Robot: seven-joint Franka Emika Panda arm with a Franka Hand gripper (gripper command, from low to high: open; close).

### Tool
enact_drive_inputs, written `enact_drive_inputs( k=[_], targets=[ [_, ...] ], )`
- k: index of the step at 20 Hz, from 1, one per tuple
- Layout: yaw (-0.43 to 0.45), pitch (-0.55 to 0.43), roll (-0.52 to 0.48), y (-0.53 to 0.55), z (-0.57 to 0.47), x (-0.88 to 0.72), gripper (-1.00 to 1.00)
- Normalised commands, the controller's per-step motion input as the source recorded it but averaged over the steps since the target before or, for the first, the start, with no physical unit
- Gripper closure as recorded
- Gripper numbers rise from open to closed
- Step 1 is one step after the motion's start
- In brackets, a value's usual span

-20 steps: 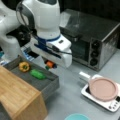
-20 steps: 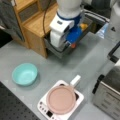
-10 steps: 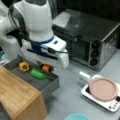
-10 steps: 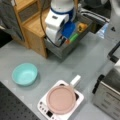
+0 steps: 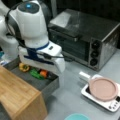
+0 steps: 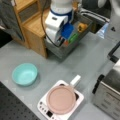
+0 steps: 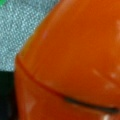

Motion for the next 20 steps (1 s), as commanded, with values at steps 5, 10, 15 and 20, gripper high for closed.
enact_drive_inputs(
  k=[5, 10, 15, 20],
  targets=[
    [0.034, -0.109, 0.034, -0.19, -0.16, -0.21, 1.0],
    [0.075, -0.101, 0.009, -0.11, -0.02, -0.19, -1.0],
    [0.066, -0.078, -0.018, 0.0, -0.02, -0.25, -1.0],
    [0.022, -0.073, -0.033, 0.08, -0.07, -0.27, -1.0]
  ],
)
